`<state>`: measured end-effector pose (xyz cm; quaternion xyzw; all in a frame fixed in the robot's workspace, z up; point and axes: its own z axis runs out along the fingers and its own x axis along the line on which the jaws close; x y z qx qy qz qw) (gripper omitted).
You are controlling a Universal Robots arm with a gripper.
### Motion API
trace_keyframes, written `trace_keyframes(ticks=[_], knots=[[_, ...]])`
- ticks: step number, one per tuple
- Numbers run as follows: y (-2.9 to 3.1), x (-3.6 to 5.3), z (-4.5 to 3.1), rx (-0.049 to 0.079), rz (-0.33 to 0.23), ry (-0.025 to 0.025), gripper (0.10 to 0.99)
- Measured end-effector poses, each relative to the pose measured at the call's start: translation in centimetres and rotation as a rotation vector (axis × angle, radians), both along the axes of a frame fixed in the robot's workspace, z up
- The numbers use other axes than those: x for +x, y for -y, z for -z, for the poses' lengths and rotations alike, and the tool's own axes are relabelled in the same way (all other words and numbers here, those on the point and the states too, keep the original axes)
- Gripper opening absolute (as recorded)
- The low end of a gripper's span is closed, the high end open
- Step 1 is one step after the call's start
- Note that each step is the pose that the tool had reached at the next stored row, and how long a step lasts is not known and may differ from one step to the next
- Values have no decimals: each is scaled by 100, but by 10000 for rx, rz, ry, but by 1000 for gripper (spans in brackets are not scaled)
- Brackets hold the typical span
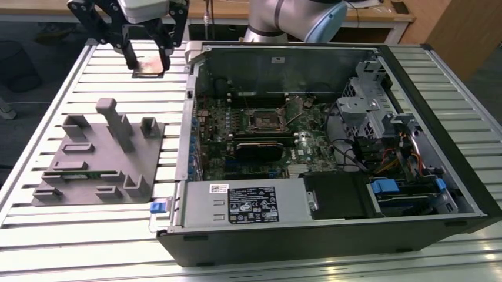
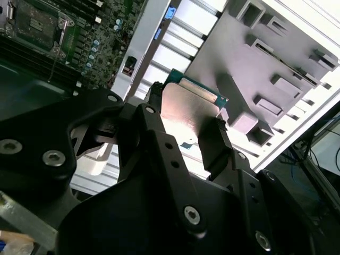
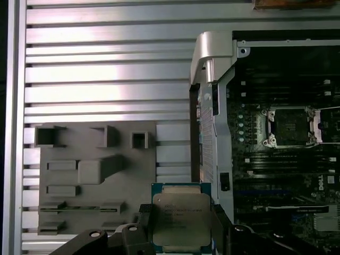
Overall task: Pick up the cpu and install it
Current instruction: 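Pick up the cpu and move it towards the insertion slot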
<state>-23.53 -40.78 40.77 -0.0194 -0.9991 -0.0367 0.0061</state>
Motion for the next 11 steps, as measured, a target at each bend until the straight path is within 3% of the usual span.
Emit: trace_keyframes(ticks=[11], knots=[[0, 91, 2, 0, 0, 29, 525]])
